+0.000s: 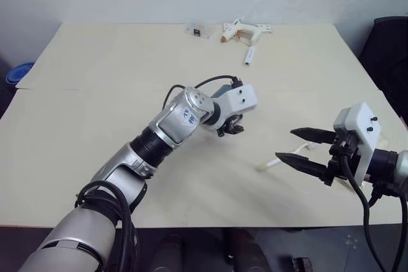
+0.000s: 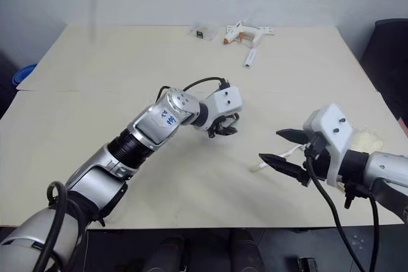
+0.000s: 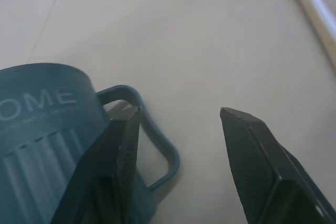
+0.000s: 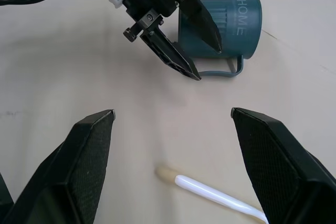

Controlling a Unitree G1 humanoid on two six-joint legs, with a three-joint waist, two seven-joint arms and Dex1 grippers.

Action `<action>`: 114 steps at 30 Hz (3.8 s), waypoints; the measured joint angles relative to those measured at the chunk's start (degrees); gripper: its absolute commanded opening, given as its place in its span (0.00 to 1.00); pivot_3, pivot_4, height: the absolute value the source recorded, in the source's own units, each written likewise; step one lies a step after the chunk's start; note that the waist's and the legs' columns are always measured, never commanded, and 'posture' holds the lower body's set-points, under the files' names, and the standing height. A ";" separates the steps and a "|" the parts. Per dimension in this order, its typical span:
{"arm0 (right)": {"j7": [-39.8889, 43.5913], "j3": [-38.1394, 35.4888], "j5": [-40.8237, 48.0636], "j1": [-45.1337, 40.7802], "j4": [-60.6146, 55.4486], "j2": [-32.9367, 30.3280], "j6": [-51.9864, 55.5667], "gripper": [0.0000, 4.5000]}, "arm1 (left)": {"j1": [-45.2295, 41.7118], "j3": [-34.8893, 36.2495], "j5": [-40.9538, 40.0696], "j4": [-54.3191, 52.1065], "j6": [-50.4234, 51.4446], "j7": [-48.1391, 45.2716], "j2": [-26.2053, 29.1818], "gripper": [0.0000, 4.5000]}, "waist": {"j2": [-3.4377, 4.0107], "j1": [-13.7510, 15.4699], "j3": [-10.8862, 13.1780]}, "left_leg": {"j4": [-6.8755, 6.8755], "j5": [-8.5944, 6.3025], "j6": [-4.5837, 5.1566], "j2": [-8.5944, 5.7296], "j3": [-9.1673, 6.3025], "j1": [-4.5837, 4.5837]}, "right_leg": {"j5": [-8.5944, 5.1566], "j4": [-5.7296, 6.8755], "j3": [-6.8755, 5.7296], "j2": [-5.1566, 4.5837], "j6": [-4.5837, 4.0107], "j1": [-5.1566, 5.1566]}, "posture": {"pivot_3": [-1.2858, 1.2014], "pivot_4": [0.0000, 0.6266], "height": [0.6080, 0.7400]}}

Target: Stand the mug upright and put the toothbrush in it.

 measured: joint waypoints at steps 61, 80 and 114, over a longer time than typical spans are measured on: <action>2.73 17.35 -2.38 -18.73 11.93 -0.60 -4.47 0.82 | 37.39 38.33 -24.86 -11.06 -17.68 -4.07 -9.40 0.01 | 0.05 1.00 -0.04 | 0.10 -0.01 -0.02 0.02 0.14 0.07 | 0.03 0.11 0.00 -0.16 0.05 -0.03 | 0.52 0.24 1.00; 6.27 21.61 -3.96 -23.22 16.15 -0.52 -4.32 0.82 | 43.36 37.87 -25.95 -12.75 -19.38 -0.79 -8.30 0.15 | 0.06 1.14 -0.04 | 0.09 -0.01 -0.01 0.04 0.16 0.09 | 0.03 0.10 -0.02 -0.15 0.02 -0.03 | 0.52 0.24 1.00; -21.88 6.25 -1.17 -13.67 9.44 17.33 16.31 0.82 | 56.30 60.16 -49.09 -42.74 1.80 -19.11 43.42 1.00 | 0.09 -0.24 -0.06 | -0.16 -0.08 -0.11 0.33 -0.02 0.09 | -0.26 0.00 -0.23 -0.29 -0.51 -0.04 | 0.52 0.24 1.00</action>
